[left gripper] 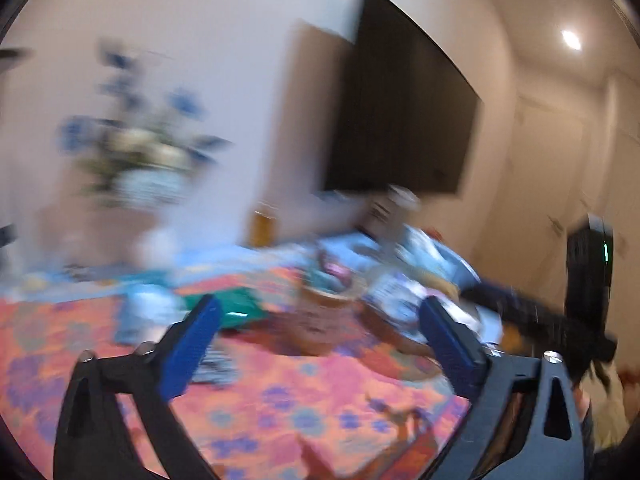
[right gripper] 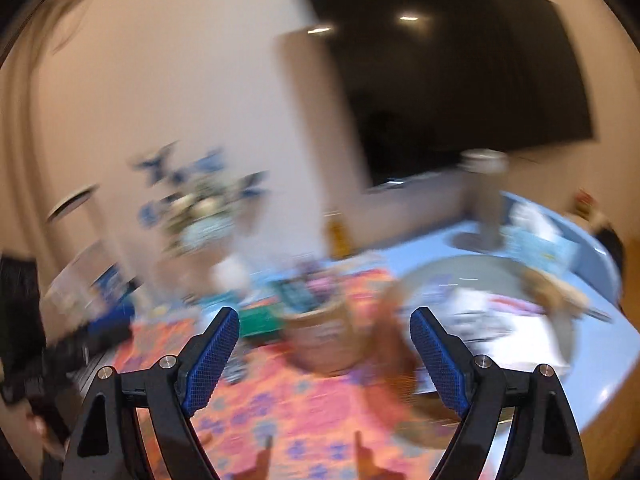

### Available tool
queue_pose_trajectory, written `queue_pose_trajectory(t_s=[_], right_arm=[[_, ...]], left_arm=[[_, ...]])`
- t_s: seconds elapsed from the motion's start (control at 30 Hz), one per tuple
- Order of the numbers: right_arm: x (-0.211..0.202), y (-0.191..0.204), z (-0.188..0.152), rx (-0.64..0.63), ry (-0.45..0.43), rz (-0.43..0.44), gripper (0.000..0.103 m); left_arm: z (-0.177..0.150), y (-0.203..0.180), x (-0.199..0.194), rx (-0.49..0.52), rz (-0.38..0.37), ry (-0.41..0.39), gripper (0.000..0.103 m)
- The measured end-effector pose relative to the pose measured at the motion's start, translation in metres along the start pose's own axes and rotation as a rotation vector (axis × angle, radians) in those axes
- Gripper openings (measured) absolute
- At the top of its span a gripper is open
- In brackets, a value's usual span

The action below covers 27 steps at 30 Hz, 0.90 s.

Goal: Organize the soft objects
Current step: 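Move both grippers back over the floral table toward the remaining items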

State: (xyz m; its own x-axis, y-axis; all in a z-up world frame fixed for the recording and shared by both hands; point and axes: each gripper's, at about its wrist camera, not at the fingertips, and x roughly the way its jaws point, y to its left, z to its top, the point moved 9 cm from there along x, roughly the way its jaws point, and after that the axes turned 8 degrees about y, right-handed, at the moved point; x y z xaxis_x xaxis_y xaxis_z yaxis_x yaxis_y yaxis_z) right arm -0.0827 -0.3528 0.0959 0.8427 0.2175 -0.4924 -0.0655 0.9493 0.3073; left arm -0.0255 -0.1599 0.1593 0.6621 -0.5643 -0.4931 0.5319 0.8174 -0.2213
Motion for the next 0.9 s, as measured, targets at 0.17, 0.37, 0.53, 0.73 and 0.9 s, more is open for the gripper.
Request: queue_pose_trajectory(t_s=[0.17,0.37,0.53,0.73,0.9], right_arm=[[0.069,0.078,-0.051,-0.116,0.18,0.065,0.103],[0.172,0.103,-0.129,-0.187,0.472,0.008,0.103],[0.201,0.08,-0.148,-0.162,0.513,-0.055,0.103],[0.211,0.076,-0.156,-0.177,0.535,-0.103,0.103],[0.214,0.08,-0.159,-0.231,0.544,-0.156,0.103]], left_arm=[[-0.044,0.11,-0.029,-0.177,0.216,0.054,0.103],[-0.111,0.182,0.006,-0.266,0.357,0.172,0.102],[-0.136,0.203,0.037,-0.249,0.438,0.227,0.102],[-0.163,0.212,0.057,-0.275,0.395,0.357,0.102],[-0.179,0.221,0.067,-0.341,0.383,0.44,0.102]])
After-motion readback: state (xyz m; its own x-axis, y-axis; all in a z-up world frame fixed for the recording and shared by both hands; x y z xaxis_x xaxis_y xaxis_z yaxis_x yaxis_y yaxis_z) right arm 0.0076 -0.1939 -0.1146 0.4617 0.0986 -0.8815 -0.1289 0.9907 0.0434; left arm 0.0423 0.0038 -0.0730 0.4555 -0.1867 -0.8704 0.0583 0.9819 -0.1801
